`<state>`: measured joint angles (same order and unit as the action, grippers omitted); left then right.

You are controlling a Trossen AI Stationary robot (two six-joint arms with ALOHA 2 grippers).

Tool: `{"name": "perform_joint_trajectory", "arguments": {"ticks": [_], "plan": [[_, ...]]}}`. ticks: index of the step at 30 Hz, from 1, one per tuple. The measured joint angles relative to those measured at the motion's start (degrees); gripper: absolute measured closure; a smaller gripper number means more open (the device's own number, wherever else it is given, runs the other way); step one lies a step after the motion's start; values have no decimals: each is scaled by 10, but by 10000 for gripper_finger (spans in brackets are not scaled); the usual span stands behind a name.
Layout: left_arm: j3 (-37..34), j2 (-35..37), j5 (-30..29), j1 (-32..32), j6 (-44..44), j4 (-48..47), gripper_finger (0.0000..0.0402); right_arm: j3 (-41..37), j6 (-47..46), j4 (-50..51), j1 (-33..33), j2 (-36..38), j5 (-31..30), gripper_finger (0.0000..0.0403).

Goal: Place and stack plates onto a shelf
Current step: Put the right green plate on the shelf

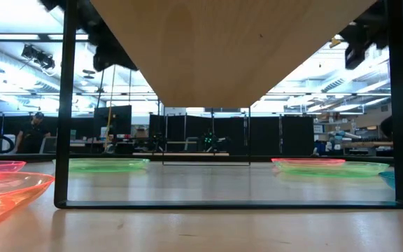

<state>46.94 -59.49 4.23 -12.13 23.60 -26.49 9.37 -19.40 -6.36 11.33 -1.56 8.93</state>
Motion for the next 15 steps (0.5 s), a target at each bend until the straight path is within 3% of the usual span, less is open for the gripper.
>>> {"name": "perform_joint_trajectory", "arguments": {"ticks": [7,15], "plan": [[-127,40,0,24,13,176,273,168,-23,252,0,-45,-26,291],[-147,42,0,27,12,198,273,294,-169,471,0,-160,-34,291]]}}
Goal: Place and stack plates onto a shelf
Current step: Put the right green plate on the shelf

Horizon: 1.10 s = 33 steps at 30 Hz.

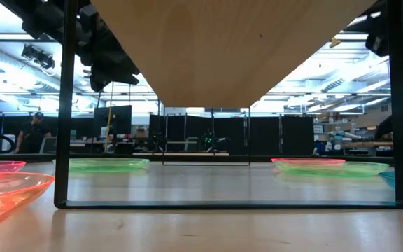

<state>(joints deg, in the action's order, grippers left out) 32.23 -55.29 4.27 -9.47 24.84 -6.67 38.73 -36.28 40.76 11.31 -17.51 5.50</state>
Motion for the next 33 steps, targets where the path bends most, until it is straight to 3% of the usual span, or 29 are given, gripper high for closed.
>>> {"name": "perform_joint_trajectory", "arguments": {"ticks": [7,20,25,33], "plan": [[0,0,0,1,-10,2,273,5,-79,97,0,-112,36,291],[0,0,0,1,-20,1,273,5,-41,116,0,-283,32,291],[0,0,0,1,-20,1,273,5,-40,116,1,-335,2,291],[0,0,0,1,-20,1,273,5,35,119,57,-394,4,291]]}}
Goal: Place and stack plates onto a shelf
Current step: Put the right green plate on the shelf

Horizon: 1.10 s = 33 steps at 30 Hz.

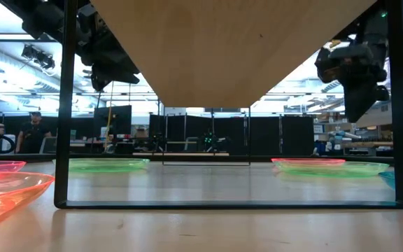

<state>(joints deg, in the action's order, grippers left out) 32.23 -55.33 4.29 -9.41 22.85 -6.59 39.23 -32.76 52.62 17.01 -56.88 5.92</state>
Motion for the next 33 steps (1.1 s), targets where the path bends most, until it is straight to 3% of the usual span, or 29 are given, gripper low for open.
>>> {"name": "perform_joint_trajectory", "arguments": {"ticks": [9,14,21,33], "plan": [[0,0,0,0,0,0,273,-10,45,-15,101,-36,73,291],[0,0,0,0,1,0,273,-45,44,-34,105,-56,77,291],[0,0,0,0,1,0,273,-97,44,-130,101,-70,126,292],[0,0,0,0,5,0,273,-105,41,-175,101,-97,118,292]]}}
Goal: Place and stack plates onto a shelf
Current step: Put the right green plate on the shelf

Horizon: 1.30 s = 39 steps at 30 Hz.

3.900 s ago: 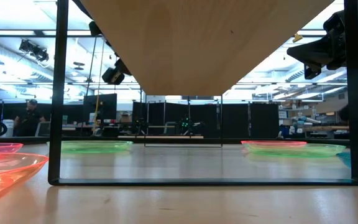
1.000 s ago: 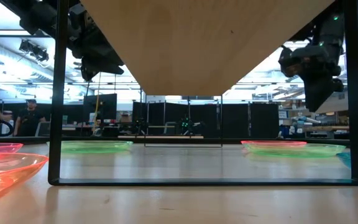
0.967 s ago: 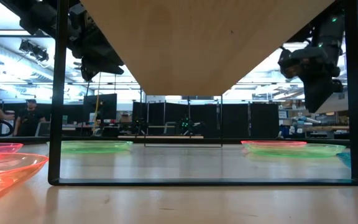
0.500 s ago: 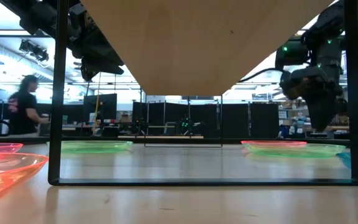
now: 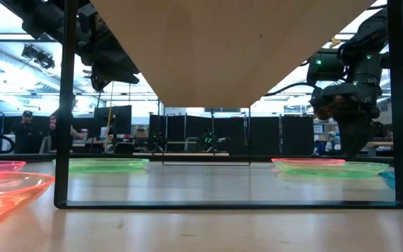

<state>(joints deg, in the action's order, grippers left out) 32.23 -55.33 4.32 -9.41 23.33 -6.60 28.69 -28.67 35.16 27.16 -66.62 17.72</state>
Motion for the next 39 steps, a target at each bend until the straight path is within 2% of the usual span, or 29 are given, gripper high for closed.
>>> {"name": "perform_joint_trajectory", "arguments": {"ticks": [22,27,35,39], "plan": [[0,0,0,0,0,0,273,1,4,-47,-31,-90,16,297],[0,0,0,0,0,0,273,1,4,-45,-31,-86,15,323],[0,0,0,0,0,0,273,0,4,-38,-31,-87,9,386],[0,0,0,0,0,0,273,0,3,-29,-31,-87,5,394]]}}
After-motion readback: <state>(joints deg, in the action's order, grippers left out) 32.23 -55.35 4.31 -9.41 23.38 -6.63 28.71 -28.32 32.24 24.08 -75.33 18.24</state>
